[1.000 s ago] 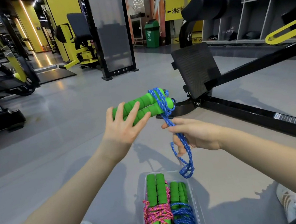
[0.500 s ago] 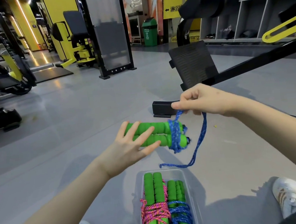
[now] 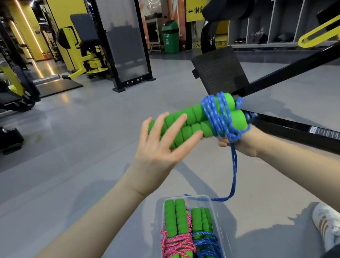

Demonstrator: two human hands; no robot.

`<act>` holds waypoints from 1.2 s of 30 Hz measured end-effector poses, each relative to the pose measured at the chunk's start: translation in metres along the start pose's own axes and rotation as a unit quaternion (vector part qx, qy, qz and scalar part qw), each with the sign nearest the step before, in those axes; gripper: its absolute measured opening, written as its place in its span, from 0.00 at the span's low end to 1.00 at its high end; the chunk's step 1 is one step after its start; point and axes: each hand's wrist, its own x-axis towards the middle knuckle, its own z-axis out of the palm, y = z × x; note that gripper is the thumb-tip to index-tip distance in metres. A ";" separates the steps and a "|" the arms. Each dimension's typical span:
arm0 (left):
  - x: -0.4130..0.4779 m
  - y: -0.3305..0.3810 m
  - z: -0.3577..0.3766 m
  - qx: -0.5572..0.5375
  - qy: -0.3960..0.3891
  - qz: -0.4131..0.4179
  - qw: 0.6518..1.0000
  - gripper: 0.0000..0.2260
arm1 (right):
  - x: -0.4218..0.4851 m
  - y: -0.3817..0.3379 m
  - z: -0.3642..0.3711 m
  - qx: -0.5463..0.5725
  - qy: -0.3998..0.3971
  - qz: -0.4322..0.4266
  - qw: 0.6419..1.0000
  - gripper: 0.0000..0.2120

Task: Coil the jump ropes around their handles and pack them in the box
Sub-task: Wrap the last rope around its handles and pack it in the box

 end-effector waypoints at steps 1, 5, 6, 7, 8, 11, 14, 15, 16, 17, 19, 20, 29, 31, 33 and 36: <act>-0.001 -0.004 0.003 0.008 0.002 -0.013 1.000 0.21 | -0.001 0.000 0.009 0.037 -0.011 -0.009 0.999 0.20; -0.015 -0.019 0.010 0.025 -0.032 -0.053 0.998 0.24 | 0.000 -0.001 0.032 0.001 -0.017 0.014 1.000 0.15; -0.019 -0.022 0.012 0.028 -0.041 -0.064 0.997 0.24 | -0.002 0.000 0.036 -0.015 -0.034 0.005 0.999 0.14; -0.023 -0.025 0.013 0.034 -0.053 -0.075 0.995 0.25 | -0.004 0.000 0.039 -0.035 -0.049 0.000 0.998 0.13; -0.028 -0.029 0.015 0.043 -0.068 -0.089 0.993 0.26 | -0.006 0.000 0.041 -0.062 -0.065 -0.002 0.996 0.13; -0.043 -0.042 0.021 0.074 -0.121 -0.125 0.982 0.28 | -0.012 -0.005 0.045 -0.161 -0.131 0.013 0.978 0.11; -0.064 -0.050 0.024 0.102 -0.170 -0.097 0.975 0.32 | -0.021 -0.022 0.049 -0.259 -0.221 0.025 0.940 0.10; -0.069 -0.050 0.023 0.107 -0.180 -0.081 0.974 0.32 | -0.023 -0.029 0.048 -0.282 -0.240 0.022 0.929 0.11; -0.073 -0.050 0.022 0.109 -0.190 -0.065 0.974 0.31 | -0.025 -0.038 0.047 -0.313 -0.250 0.013 0.916 0.11; -0.076 -0.048 0.020 0.110 -0.197 -0.050 0.973 0.30 | -0.026 -0.047 0.046 -0.361 -0.250 -0.010 0.898 0.11; -0.078 -0.044 0.017 0.103 -0.229 -0.011 0.968 0.29 | -0.027 -0.062 0.042 -0.470 -0.227 -0.082 0.849 0.13; -0.078 -0.042 0.015 0.099 -0.251 0.015 0.963 0.29 | -0.025 -0.068 0.040 -0.503 -0.211 -0.119 0.829 0.14; -0.076 -0.014 0.010 0.002 -0.227 0.183 0.957 0.19 | 0.004 -0.052 0.006 -0.448 -0.047 -0.243 0.859 0.22; -0.075 -0.010 0.011 -0.013 -0.202 0.194 0.960 0.17 | 0.007 -0.044 0.001 -0.446 -0.014 -0.287 0.848 0.25; -0.071 -0.005 0.009 -0.031 -0.170 0.198 0.965 0.16 | 0.011 -0.036 -0.006 -0.426 0.018 -0.301 0.853 0.26; -0.056 0.009 0.006 -0.055 -0.119 0.189 0.973 0.17 | 0.016 -0.029 -0.016 -0.328 0.050 -0.264 0.906 0.27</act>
